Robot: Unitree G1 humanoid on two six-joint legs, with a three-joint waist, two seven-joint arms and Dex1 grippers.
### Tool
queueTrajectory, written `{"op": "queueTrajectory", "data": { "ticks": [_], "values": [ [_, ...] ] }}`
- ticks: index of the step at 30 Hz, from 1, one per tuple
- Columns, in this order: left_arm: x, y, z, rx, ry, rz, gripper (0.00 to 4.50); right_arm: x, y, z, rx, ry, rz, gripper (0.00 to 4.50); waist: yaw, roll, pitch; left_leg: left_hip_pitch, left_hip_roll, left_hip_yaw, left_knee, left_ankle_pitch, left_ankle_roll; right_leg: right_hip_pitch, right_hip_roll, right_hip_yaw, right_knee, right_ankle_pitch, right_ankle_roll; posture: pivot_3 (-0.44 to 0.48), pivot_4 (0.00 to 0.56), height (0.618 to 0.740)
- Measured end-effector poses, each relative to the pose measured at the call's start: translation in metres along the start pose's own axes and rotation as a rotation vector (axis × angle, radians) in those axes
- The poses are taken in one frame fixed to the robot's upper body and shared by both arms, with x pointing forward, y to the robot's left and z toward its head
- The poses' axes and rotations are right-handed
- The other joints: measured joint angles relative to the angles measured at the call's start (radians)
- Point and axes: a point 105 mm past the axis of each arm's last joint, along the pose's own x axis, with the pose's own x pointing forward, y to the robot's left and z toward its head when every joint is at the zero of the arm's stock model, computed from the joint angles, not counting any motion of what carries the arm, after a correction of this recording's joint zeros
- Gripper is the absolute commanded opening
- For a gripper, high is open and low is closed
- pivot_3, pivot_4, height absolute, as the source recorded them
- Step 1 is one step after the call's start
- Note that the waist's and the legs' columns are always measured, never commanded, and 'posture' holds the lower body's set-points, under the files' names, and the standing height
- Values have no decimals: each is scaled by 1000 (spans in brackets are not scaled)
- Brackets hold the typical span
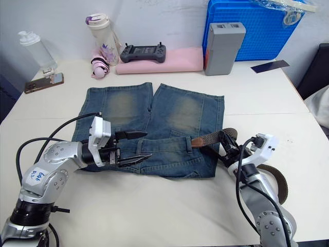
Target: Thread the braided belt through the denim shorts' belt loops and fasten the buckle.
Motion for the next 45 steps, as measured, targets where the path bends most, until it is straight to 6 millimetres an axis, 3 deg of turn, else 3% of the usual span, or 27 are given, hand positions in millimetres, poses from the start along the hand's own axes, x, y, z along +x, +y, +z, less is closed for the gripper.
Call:
{"op": "queueTrajectory", "data": {
  "ticks": [7, 15, 26, 34, 45],
  "values": [
    [1, 2, 2, 11, -1, 9, 4043, 1, 16, -12, -159, 26, -11, 0, 0, 0, 0, 0, 0, 0, 0, 0, 0, 0, 0, 0, 0, 0, 0, 0, 150, 661],
    [5, 7, 2, 101, 37, -6, 4043, 6, 26, -35, -182, 94, -30, 0, -1, 0, 0, 0, 0, 0, 0, 0, 0, -1, 0, 0, 1, 0, 0, 0, 150, 661],
    [34, 14, -21, 518, 137, -170, 4043, 24, 20, -78, -196, 304, -21, 0, -1, -1, -1, 0, -1, 0, 1, 0, -1, -1, 0, 0, 2, 0, 0, 0, 150, 661],
    [49, 23, -29, 908, 134, -255, 4043, 27, 23, -82, -171, 317, -28, 0, -11, -5, -4, 0, -1, 0, 2, 0, -1, -1, 0, 0, 2, 0, 0, 0, 150, 661],
    [49, 34, -32, 1064, 124, -283, 4043, 26, 19, -89, -70, 366, -80, 0, -24, -13, -11, 0, -1, -2, 2, 0, 0, 0, 0, -2, 3, 0, 0, 0, 150, 661]
  ]
}}
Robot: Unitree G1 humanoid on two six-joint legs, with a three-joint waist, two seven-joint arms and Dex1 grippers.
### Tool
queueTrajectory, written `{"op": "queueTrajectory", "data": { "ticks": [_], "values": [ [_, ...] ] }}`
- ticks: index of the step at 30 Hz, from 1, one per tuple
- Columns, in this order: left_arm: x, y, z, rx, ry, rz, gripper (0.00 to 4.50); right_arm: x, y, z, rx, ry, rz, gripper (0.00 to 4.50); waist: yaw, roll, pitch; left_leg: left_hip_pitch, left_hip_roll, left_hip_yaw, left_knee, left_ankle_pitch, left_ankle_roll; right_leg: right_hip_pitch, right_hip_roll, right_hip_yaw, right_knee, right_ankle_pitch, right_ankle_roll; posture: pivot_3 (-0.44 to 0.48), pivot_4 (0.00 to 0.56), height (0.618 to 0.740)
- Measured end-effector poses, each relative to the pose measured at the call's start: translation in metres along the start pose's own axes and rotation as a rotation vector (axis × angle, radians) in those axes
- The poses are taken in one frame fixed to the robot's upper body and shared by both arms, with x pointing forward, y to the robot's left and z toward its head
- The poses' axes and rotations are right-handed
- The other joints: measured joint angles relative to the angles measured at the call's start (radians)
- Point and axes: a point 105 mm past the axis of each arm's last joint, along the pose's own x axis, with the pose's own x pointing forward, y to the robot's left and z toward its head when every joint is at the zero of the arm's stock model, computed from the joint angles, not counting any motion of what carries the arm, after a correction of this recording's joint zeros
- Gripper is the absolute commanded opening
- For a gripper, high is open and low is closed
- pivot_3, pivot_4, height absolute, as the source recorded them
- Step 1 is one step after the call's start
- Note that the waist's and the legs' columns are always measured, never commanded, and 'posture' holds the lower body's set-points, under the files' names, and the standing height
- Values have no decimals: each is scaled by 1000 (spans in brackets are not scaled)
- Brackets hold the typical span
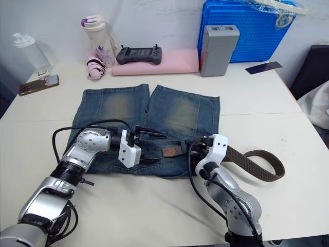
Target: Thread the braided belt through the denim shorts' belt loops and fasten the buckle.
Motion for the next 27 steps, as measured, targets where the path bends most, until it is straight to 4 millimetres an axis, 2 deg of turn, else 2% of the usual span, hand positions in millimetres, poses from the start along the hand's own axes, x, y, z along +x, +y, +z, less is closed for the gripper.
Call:
{"op": "queueTrajectory", "data": {
  "ticks": [5, 17, 27],
  "values": [
    [2, 4, 2, 88, -10, -19, 4043, 1, 2, -4, 32, 17, -7, 0, -4, -4, -8, 0, 0, -1, -1, 0, 0, 0, 0, -1, 0, 0, 0, 0, 150, 661],
    [-1, -12, -2, 154, -4, -84, 4043, 4, 1, -9, 187, 14, -27, 0, -7, -6, -18, 2, 0, -1, -1, 0, 0, 0, 0, -1, 1, 0, 0, 0, 150, 661],
    [5, 2, -10, 205, 37, -59, 4043, 4, 0, -10, 178, 18, -31, 0, -7, -7, -19, 2, 0, -1, -1, 0, 0, 0, 0, -1, 2, 0, 0, 0, 150, 661]
  ]
}}
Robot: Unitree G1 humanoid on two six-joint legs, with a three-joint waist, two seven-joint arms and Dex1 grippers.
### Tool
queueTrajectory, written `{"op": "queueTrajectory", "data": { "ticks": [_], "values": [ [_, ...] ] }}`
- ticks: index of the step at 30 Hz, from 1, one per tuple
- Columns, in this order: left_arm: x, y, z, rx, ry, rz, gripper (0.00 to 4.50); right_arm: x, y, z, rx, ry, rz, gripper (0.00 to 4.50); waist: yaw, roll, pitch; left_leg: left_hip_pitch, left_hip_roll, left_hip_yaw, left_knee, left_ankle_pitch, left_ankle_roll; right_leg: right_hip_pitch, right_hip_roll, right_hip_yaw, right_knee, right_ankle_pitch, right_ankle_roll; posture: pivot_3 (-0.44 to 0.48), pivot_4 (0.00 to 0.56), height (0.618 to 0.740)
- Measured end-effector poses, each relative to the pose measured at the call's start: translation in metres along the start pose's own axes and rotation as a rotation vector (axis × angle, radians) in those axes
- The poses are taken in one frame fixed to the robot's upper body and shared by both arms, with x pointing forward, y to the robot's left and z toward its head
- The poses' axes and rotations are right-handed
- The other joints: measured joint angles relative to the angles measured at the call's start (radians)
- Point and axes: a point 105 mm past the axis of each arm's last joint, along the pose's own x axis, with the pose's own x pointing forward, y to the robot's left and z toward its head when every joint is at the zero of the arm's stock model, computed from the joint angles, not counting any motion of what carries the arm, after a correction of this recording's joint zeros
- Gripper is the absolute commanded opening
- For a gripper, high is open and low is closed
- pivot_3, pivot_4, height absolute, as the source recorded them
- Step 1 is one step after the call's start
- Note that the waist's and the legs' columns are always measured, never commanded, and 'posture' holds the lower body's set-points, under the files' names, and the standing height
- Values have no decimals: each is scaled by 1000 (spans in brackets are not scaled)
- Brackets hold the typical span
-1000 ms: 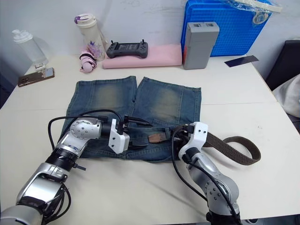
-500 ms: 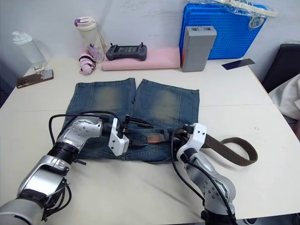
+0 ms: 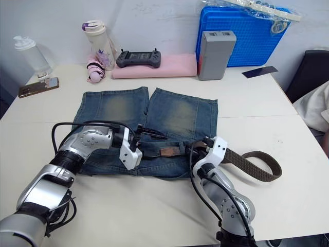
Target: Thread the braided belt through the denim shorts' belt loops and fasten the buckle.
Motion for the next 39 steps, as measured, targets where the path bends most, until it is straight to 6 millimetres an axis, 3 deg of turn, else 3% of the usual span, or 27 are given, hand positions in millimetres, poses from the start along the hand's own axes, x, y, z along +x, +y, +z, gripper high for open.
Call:
{"op": "queueTrajectory", "data": {
  "ticks": [8, 11, 18, 30, 31, 39],
  "values": [
    [4, 2, 1, 0, -5, 31, 4043, 0, 0, -1, -6, 1, -1, 0, -2, 0, 0, 0, 0, 0, 0, 0, 0, 0, 0, 0, 0, 0, 0, 0, 150, 661],
    [4, 3, 1, 1, -4, 39, 3241, 0, 0, -1, -9, 1, -3, 0, -2, -1, -1, 0, 0, 0, 0, 0, 0, 0, 0, 0, 0, 0, 0, 0, 150, 661],
    [6, 3, 2, 6, -11, 42, 30, 0, 0, -1, -11, 1, -2, 0, -3, -1, -1, 0, 0, 0, 0, 0, 0, 0, 0, 0, 0, 0, 0, 0, 150, 661],
    [9, 3, 5, 31, -18, 29, 30, -1, -1, 0, -22, 0, -8, 0, 2, -1, -2, 0, 0, -1, 0, 0, 0, 1, 0, -1, 0, 0, 0, 0, 150, 661],
    [9, 3, 5, 31, -18, 28, 0, -1, -2, 0, -24, 0, -8, 818, 3, -1, -2, 0, 0, -1, 0, 0, 0, 1, 0, -1, 0, 0, 0, 0, 150, 661],
    [12, 1, 6, 38, -21, 19, 0, -7, 14, 3, -42, -4, 60, 3943, 5, 0, -3, 0, -1, -2, 0, 0, 0, 2, -1, -1, 0, 0, 0, 0, 150, 661]
  ]
}}
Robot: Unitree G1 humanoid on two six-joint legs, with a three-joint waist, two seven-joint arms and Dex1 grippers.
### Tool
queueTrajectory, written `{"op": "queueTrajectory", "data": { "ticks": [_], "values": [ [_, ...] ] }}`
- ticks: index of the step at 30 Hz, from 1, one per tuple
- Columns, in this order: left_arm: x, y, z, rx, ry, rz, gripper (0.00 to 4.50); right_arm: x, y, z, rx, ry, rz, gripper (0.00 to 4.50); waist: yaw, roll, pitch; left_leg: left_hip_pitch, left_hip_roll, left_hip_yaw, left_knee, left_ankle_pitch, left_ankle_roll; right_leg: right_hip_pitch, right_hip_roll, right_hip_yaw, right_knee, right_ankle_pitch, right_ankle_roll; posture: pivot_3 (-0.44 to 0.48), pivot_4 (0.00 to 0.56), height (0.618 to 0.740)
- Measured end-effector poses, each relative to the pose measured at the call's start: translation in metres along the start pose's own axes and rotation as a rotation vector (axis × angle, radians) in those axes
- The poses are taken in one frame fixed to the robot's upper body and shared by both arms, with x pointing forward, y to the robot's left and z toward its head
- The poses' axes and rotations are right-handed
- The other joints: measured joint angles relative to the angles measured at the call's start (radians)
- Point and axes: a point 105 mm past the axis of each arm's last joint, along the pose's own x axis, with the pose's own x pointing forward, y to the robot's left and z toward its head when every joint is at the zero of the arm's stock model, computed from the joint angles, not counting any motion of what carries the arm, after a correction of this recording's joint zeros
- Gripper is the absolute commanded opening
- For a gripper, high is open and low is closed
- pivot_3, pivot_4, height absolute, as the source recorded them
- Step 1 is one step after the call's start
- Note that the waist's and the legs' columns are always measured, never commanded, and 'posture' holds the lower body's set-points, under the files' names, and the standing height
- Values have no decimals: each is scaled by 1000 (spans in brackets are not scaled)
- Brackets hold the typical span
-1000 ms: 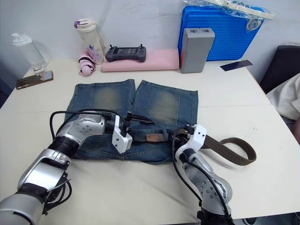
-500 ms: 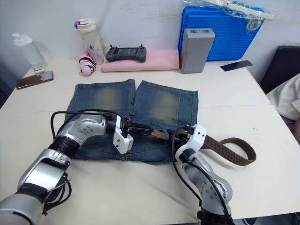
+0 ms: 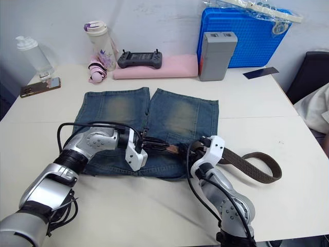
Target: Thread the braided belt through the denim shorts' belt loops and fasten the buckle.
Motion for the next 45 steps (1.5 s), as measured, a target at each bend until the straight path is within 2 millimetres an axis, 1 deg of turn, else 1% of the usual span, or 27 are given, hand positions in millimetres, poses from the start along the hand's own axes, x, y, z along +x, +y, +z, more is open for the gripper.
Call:
{"op": "queueTrajectory", "data": {
  "ticks": [2, 4, 6, 10, 11, 14, 16, 18, 19, 21, 22, 24, 27, 29, 31, 34, 35, 36, 37, 38, 39, 40, 41, 45],
  "values": [
    [1, 1, 0, 1, -2, 8, 0, -10, 0, 1, -5, 14, 21, 3943, 1, 0, 0, -1, 0, -1, 0, 0, 0, 0, 0, 0, 0, 0, 0, 0, 150, 661],
    [1, 2, 1, 1, -3, 13, 0, -20, -6, 2, -24, 40, 18, 3943, 2, 1, 1, -2, -1, -1, 0, 0, 0, 0, -1, -1, -1, 0, 0, 0, 150, 661],
    [1, 2, 1, 1, -2, 15, 0, -36, -9, 5, -75, 73, 37, 3943, 2, 4, 3, -2, -2, -1, 1, 0, 1, 0, -2, -1, -2, 0, 0, 0, 150, 661],
    [1, 2, 0, -4, 4, 14, 0, -52, -21, 13, -127, 117, 22, 3943, 2, 7, 5, -3, -2, -1, 0, 0, 1, 0, -2, 0, -3, -1, 2, 0, 150, 661],
    [1, 2, 0, -5, 4, 15, 0, -56, -20, 17, -149, 126, 43, 3943, 2, 8, 6, -3, -2, 0, 0, 0, 1, 0, -2, 0, -3, -1, 2, 0, 150, 661],
    [1, 3, -1, -11, 5, 20, 0, -73, -4, 31, -260, 150, 168, 3943, 4, 9, 6, -3, -1, -1, 0, 0, 1, 0, -2, -1, -4, -2, 3, 0, 150, 661],
    [2, 3, -1, -14, 5, 21, 0, -84, 8, 29, -353, 196, 259, 3943, 5, 9, 7, -3, -1, -1, 0, 0, 1, 1, -3, -1, -5, -2, 4, 0, 150, 661],
    [2, 3, -1, -17, 8, 22, 0, -91, 19, 27, -497, 233, 330, 3943, 5, 9, 7, -3, -1, 0, 0, 0, 1, 2, -3, -1, -6, -2, 4, 0, 150, 661],
    [2, 3, -2, -23, 11, 23, 0, -90, 22, 27, -635, 235, 345, 3943, 4, 9, 7, -3, -1, 0, 1, 0, 2, 3, -3, -1, -7, -2, 4, 0, 150, 661],
    [2, 4, -2, -38, 13, 33, 0, -82, 19, 27, -921, 238, 332, 3943, 4, 9, 8, -3, -2, 0, 1, 0, 2, 3, -3, -2, -8, -1, 5, 0, 150, 661],
    [1, 4, -2, -46, 10, 41, 0, -79, 13, 26, -1068, 249, 317, 3943, 6, 8, 8, -3, -2, 0, 0, 0, 2, 2, -3, -2, -8, -2, 6, 0, 150, 661],
    [-2, 5, 0, -67, 7, 54, 0, -76, 7, 15, -1361, 248, 356, 3943, 6, 8, 9, -3, -2, -1, -2, 0, 1, 0, -3, -2, -8, -3, 7, 0, 150, 661],
    [-8, 5, 1, -93, 16, 51, 0, -72, 5, -2, -1585, 194, 448, 3943, 4, 7, 10, -4, -2, 1, -2, 0, 1, -1, -4, -1, -8, -4, 7, 0, 150, 661],
    [-11, 6, 4, -95, 16, 46, 0, -70, 2, -8, -1686, 168, 473, 3943, 2, 6, 11, -4, -2, 2, -2, -1, 1, 0, -4, -1, -9, -4, 7, 0, 150, 661],
    [-12, 5, 6, -106, 16, 47, 0, -68, -4, -16, -1749, 167, 497, 3943, 6, 5, 11, -4, -2, 2, -1, -1, 1, 0, -3, -1, -8, -4, 7, 0, 150, 661],
    [-14, 5, 7, -118, 26, 50, 0, -65, -8, -25, -1795, 166, 502, 3129, 11, 4, 12, -4, -2, 1, 1, -1, 1, 0, -3, -1, -6, -4, 7, 0, 150, 661],
    [-14, 5, 8, -118, 26, 51, 0, -64, -9, -27, -1802, 169, 498, 2615, 12, 4, 12, -4, -2, 1, 2, -1, 1, 0, -3, -1, -5, -4, 7, 0, 150, 661],
    [-14, 5, 9, -118, 24, 51, 0, -63, -10, -29, -1804, 178, 492, 2208, 13, 4, 12, -4, -2, 1, 3, -1, 1, 0, -3, -1, -5, -4, 7, 0, 150, 661],
    [-14, 5, 10, -121, 26, 54, 0, -62, -13, -30, -1805, 185, 480, 1649, 16, 4, 12, -4, -2, 1, 3, -1, 1, 1, -3, -1, -5, -4, 7, 0, 150, 661],
    [-14, 4, 10, -123, 27, 55, 0, -61, -14, -31, -1805, 190, 475, 1338, 18, 4, 12, -4, -2, 1, 4, -1, 1, 1, -3, -1, -4, -4, 7, 0, 150, 661],
    [-14, 4, 12, -122, 25, 57, 0, -60, -16, -32, -1801, 198, 454, 715, 22, 4, 12, -4, -2, 1, 4, -1, 1, 1, -2, -1, -4, -4, 7, 0, 150, 661],
    [-13, 3, 13, -121, 23, 58, 0, -58, -19, -32, -1799, 205, 435, 255, 26, 4, 12, -4, -2, 1, 5, -1, 0, 1, -2, -1, -3, -4, 7, 0, 150, 661],
    [-14, 2, 13, -125, 24, 57, 0, -57, -20, -31, -1797, 207, 420, 43, 29, 4, 12, -4, -2, 1, 6, -1, 0, 1, -2, -1, -3, -4, 7, 0, 150, 661],
    [-18, -2, 11, -126, 42, 62, 0, -50, -23, -23, -1738, 206, 332, 43, 32, 4, 12, -4, -3, 0, 7, -1, 0, 2, -3, -1, -3, -3, 7, 0, 150, 661]
  ]
}}
